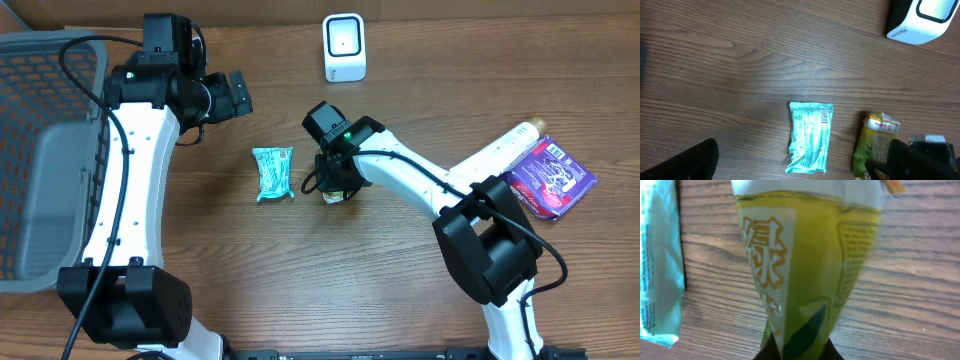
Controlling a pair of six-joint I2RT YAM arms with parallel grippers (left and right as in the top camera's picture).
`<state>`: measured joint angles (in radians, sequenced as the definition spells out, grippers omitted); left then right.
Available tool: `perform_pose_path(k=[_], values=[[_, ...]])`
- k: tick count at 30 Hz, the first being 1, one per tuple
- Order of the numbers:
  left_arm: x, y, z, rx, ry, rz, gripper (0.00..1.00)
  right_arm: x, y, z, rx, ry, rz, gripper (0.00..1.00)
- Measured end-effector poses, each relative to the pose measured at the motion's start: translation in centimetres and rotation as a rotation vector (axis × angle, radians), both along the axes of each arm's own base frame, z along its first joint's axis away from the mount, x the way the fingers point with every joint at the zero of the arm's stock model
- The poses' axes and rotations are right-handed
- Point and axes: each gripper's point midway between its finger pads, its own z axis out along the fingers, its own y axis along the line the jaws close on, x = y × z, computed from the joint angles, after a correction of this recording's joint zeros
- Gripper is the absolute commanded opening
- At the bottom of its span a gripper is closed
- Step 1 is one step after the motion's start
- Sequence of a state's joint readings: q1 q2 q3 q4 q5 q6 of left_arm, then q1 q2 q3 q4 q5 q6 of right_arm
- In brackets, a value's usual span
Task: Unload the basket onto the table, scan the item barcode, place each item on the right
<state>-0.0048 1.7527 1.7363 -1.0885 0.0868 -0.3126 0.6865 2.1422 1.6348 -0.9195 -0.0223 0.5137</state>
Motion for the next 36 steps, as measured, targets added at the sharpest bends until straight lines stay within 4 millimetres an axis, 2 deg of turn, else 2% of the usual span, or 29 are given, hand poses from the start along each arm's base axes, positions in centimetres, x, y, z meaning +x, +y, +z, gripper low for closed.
perform_pose_path(k=[4,10,14,18,22,24,26,29,36], values=[[0.0,0.0,0.0,0.0,0.0,0.0,0.99,-0.6,1.0,0.2,0.073,0.04,0.091,0.04],[0.0,0.0,0.0,0.0,0.0,0.0,1.0,-3.0,4.6,1.7,0.352,0.158,0.299,0.04],[0.0,0.0,0.0,0.0,0.0,0.0,1.0,-2.9,5.2,2.6,0.491,0.176,0.353,0.05],[0.0,0.0,0.0,0.0,0.0,0.0,1.0,-2.1,3.2,1.5,0.476,0.194,0.29,0.15],[0.0,0.0,0.0,0.0,0.0,0.0,1.0,-1.8,0.4,-0.3,0.37,0.22,0.195,0.4],[0.0,0.0,0.0,0.0,0.0,0.0,1.0,-1.5,-0.5,-0.7,0.319,0.214,0.172,0.57],[0.0,0.0,0.0,0.0,0.0,0.0,1.0,-1.5,-1.4,-1.2,0.263,0.208,0.157,0.64],[0.0,0.0,0.0,0.0,0.0,0.0,1.0,-1.1,-2.4,-1.3,0.2,0.189,0.145,0.69],[0.0,0.0,0.0,0.0,0.0,0.0,1.0,0.3,-5.9,-0.5,0.013,0.125,0.113,0.7]])
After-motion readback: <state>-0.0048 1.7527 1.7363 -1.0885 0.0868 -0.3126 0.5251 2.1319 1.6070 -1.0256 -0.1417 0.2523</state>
